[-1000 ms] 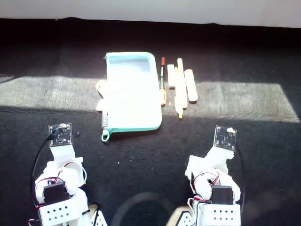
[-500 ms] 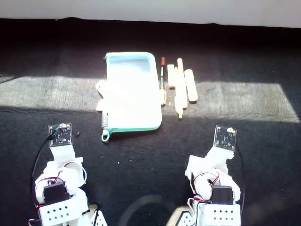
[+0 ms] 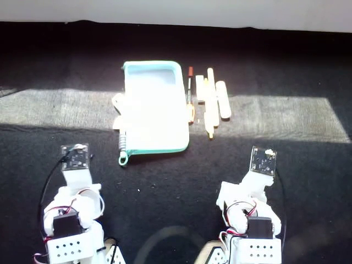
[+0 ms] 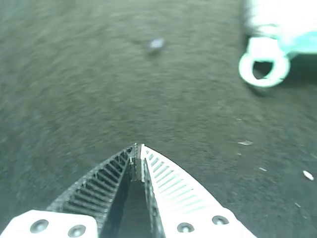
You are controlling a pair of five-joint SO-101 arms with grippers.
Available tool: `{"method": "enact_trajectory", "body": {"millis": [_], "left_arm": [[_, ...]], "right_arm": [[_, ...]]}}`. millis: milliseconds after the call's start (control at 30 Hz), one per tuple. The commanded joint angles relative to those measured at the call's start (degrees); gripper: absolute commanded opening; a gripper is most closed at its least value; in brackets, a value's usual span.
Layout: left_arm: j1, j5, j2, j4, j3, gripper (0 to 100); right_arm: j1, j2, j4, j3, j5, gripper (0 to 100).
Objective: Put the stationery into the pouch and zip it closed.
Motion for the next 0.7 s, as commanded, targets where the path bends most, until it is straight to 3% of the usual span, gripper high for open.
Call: {"method": "enact_trajectory", "body": {"millis": [0,133,233,400,567,667], "left_arm": [[7.2,0.2,-0.4,-1.3,0.9,1],[9.3,0.2,-0.4,-17.8,0.9,1],[9.5,0.3,-0.2,-28.4,0.9,1],[8.7,0.1,-0.1,-25.2,1.0,2],[3.4,0.3,0.0,-21.1,1.0,14],[0.5,0.3,-0.2,-21.1,1.0,16]], "right_arm": [[-0.4,0.0,-6.2,5.8,-0.4,0.9],[-0.3,0.5,-18.2,7.7,-0.7,0.9],[-0.3,0.0,-20.1,7.9,-0.7,0.9],[-0.3,0.0,-20.1,7.9,-0.5,0.9],[-0.3,0.0,-20.1,7.9,-0.4,1.5],[-0.3,0.0,-19.8,7.9,-0.4,8.4]]}}
